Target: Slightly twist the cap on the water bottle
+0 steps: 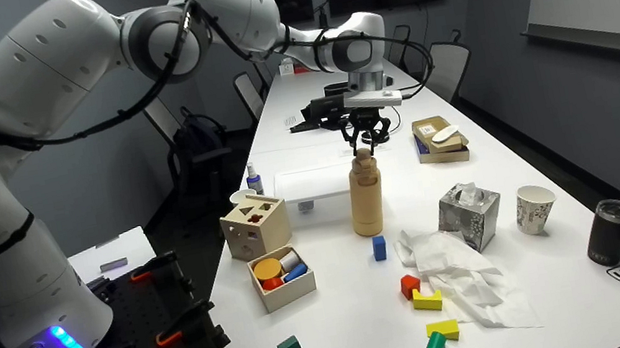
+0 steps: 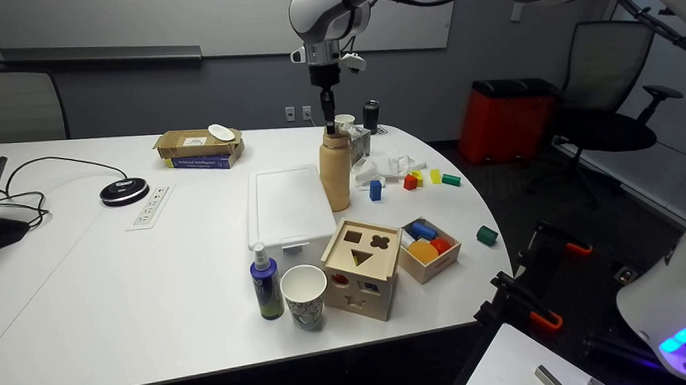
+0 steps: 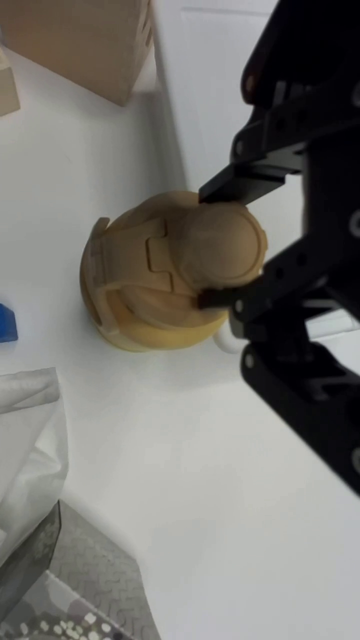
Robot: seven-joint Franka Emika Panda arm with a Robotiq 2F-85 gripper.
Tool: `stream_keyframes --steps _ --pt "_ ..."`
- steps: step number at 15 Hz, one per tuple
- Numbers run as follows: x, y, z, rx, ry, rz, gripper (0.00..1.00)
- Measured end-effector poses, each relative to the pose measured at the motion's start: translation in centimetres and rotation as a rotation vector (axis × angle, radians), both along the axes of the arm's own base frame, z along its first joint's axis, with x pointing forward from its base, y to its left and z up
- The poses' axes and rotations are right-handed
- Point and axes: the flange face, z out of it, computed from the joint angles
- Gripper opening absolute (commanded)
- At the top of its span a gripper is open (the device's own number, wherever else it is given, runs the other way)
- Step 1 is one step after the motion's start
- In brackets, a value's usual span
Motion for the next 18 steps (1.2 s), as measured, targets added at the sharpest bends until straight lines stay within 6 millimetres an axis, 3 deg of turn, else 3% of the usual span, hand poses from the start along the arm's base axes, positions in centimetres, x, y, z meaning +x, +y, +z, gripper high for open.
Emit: stream_keyframes --steps 8,18 --pt "0.1 0.7 0.0 -0.026 0.028 0.148 0.2" --pt "0.2 1.7 -0.1 -0.031 0.03 0.172 0.2"
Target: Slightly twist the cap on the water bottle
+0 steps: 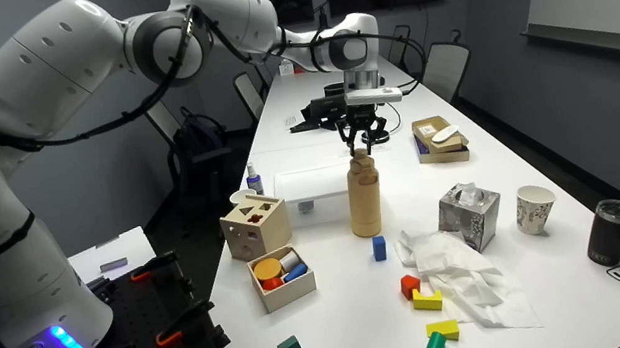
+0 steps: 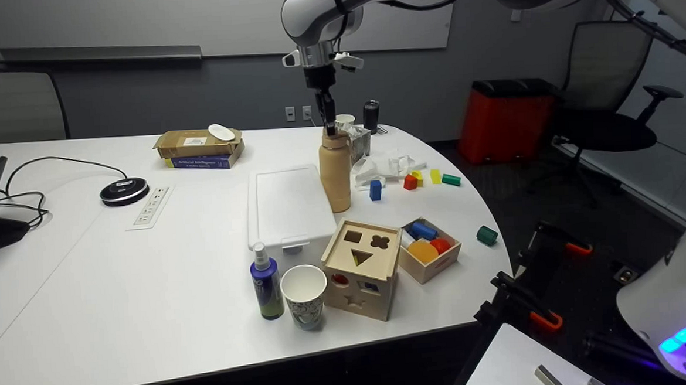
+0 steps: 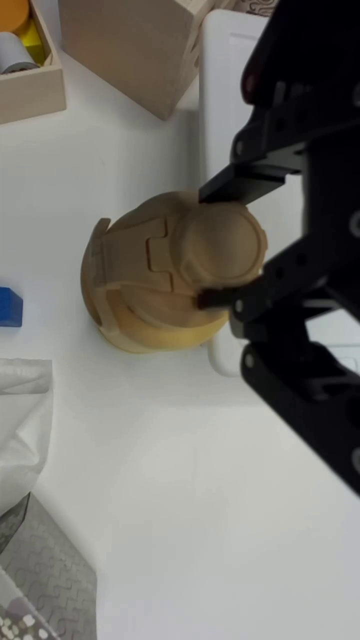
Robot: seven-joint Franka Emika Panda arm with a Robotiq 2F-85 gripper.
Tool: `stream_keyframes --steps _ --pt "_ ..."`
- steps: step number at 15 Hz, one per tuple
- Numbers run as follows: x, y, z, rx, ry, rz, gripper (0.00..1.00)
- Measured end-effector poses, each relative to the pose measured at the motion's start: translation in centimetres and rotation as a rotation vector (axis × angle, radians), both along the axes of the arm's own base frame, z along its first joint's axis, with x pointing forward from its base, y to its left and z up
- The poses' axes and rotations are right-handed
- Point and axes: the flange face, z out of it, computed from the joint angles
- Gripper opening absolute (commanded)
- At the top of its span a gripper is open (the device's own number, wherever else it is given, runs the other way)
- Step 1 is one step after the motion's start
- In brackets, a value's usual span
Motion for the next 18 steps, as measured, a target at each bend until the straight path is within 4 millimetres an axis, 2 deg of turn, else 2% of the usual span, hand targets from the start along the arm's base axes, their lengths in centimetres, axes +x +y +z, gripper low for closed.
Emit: stream_keyframes --steps 7,18 --pt "0.5 0.0 0.3 -0.012 -0.052 -0.13 0.2" --pt "2.0 -0.7 0.4 -0.027 -0.206 -0.433 0.2"
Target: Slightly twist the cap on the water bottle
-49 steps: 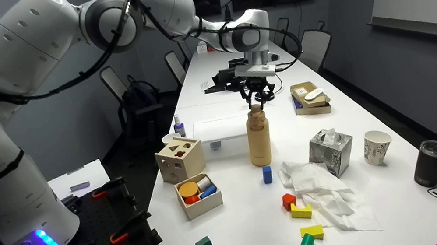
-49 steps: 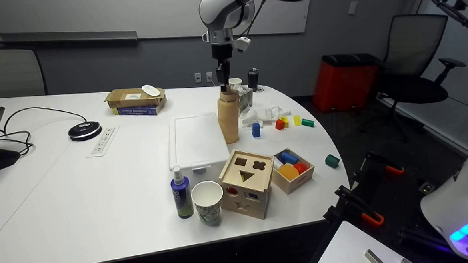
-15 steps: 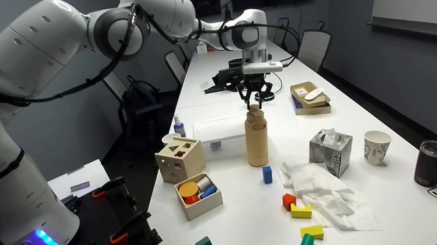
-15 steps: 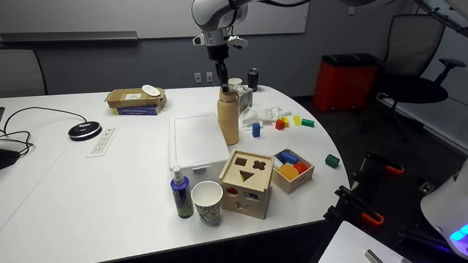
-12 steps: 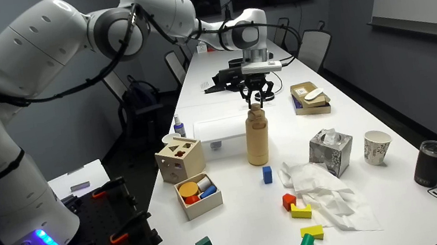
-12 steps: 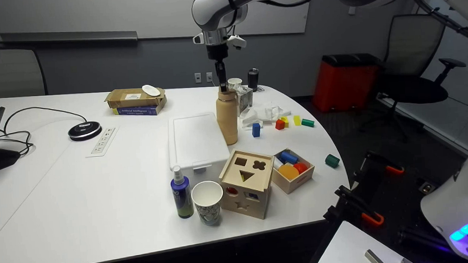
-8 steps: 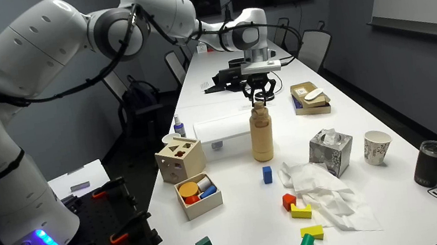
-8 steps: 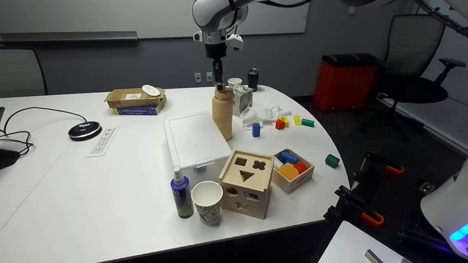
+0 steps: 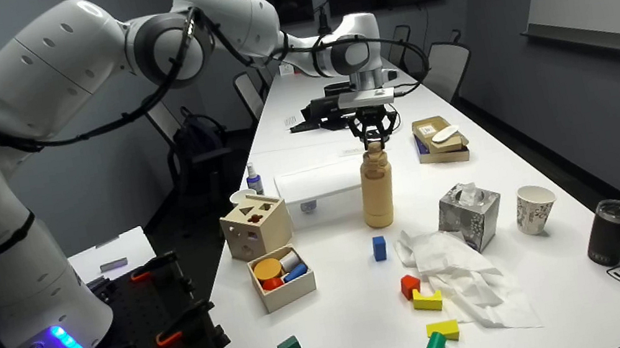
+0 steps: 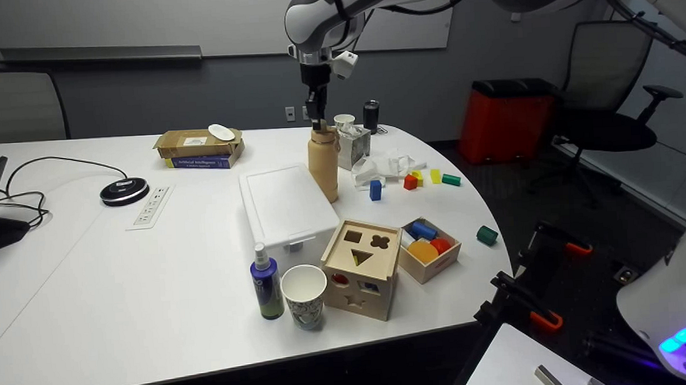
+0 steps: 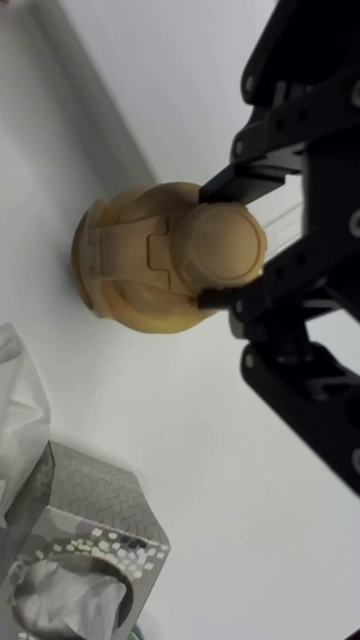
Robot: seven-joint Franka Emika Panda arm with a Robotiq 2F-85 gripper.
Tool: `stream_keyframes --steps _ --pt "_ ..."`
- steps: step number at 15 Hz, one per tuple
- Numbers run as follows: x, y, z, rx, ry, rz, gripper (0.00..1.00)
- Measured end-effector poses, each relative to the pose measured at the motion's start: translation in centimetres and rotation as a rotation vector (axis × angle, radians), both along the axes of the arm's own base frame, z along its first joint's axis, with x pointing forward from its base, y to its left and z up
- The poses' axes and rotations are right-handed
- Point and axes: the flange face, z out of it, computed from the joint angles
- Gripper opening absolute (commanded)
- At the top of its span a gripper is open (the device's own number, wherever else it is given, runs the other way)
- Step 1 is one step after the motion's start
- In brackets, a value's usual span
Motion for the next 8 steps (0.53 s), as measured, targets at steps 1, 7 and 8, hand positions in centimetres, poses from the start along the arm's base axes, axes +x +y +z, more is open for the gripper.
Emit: stream_keyframes --steps 1,7,8 --pt "0.03 -0.02 -0.01 0.0 -0.006 -0.028 0.2" --pt "0.23 -0.17 -0.12 0.007 -0.043 -0.181 0.2" --pt "0.28 -0.19 -0.14 0.009 -0.051 -0.203 0.7"
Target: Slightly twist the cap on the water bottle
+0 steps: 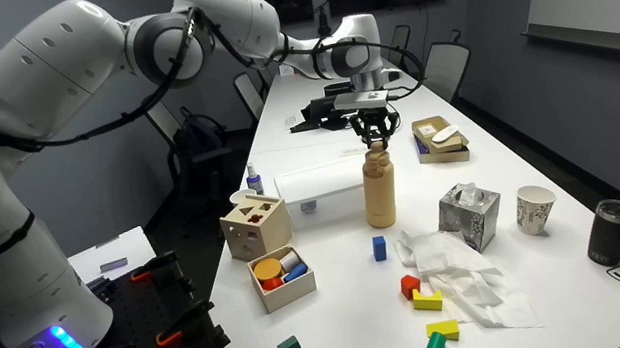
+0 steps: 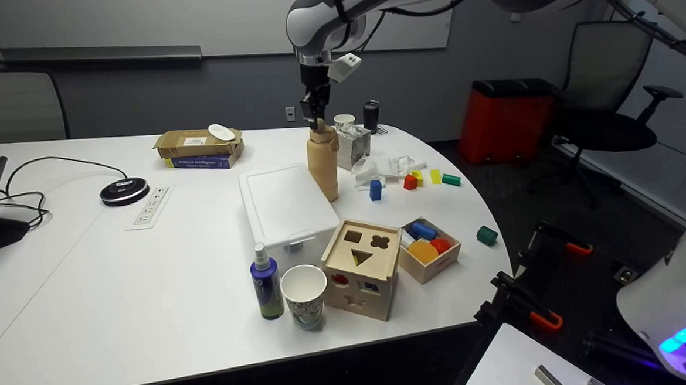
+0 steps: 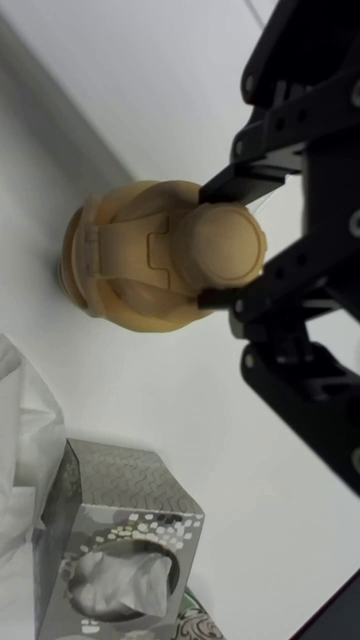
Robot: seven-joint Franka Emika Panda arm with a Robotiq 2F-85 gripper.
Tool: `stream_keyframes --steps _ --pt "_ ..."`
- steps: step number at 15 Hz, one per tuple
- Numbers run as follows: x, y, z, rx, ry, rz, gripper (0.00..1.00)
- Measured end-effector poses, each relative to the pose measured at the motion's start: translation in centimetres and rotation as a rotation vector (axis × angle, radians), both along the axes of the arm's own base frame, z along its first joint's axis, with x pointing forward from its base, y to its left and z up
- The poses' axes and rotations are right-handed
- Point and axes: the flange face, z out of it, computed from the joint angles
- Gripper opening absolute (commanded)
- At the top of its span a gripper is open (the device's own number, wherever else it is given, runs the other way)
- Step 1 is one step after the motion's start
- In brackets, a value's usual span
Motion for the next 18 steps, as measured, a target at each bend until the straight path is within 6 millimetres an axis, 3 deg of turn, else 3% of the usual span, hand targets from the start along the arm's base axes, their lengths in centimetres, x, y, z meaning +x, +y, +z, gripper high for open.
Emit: stream_keyframes --steps 1,5,10,13,18 --pt "0.0 0.0 0.0 0.002 -0.008 -0.019 0.72" --pt "0.1 -0.2 -0.2 0.002 -0.019 -0.069 0.99" --pt "0.2 -0.1 1.0 0.001 -0.034 -0.074 1.0" --pt "0.4 0.4 3.8 -0.001 -0.067 -0.074 1.0" --pt "-0.2 -0.1 10.6 -0.012 -0.123 -0.157 1.0"
